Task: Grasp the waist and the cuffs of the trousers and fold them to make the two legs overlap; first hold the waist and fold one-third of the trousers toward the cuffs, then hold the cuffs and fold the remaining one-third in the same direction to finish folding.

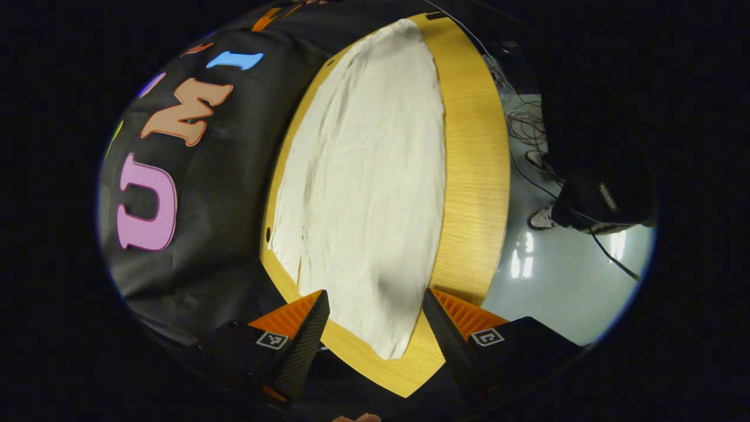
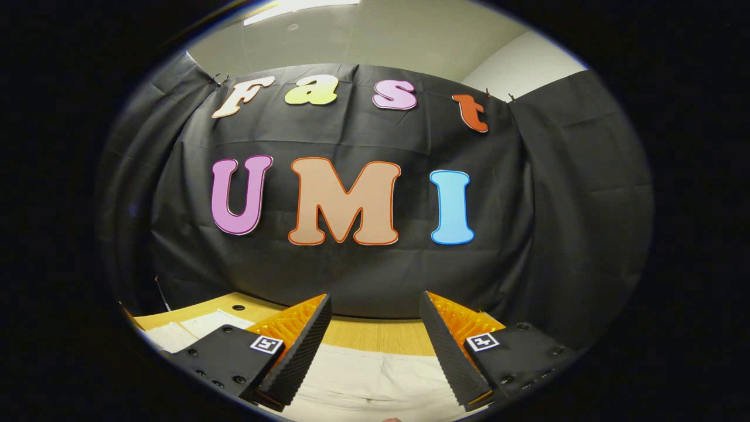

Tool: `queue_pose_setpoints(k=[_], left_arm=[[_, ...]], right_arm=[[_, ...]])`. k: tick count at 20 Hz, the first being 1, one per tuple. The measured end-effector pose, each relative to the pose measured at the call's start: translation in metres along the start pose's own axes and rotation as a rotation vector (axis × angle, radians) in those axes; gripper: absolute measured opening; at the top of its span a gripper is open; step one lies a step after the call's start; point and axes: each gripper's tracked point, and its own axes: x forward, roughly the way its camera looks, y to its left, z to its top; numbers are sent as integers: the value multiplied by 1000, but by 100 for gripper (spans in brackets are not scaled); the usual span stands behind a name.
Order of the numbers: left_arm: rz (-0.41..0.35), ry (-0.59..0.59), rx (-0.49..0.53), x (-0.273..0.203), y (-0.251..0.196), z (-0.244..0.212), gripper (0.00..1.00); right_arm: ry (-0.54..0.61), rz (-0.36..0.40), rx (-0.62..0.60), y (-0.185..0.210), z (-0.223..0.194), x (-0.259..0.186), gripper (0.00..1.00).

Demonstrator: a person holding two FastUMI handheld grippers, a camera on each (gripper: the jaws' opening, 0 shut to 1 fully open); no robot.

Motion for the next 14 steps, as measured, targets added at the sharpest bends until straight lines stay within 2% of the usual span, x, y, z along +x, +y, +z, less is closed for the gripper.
queue_pose_setpoints(k=[2, 3, 4, 5, 9, 14], left_arm=[[-19, 11, 53, 4, -2, -5, 96], [-22, 9, 60, 7, -1, -4, 94], [-25, 10, 62, 10, -1, -4, 97], [-28, 10, 67, 13, 3, -5, 94], [-47, 17, 83, 28, 14, -2, 93], [-20, 22, 97, 42, 32, 2, 93]], right_arm=[[-3, -3, -10, -1, 2, -1, 97], [-4, -6, -14, -2, 0, -3, 97], [-3, -9, -19, -3, 1, -4, 97], [-2, -13, -21, -5, 0, -6, 97], [-2, -29, -20, -11, 1, -9, 97], [-1, -51, -20, -17, 1, -18, 97]])
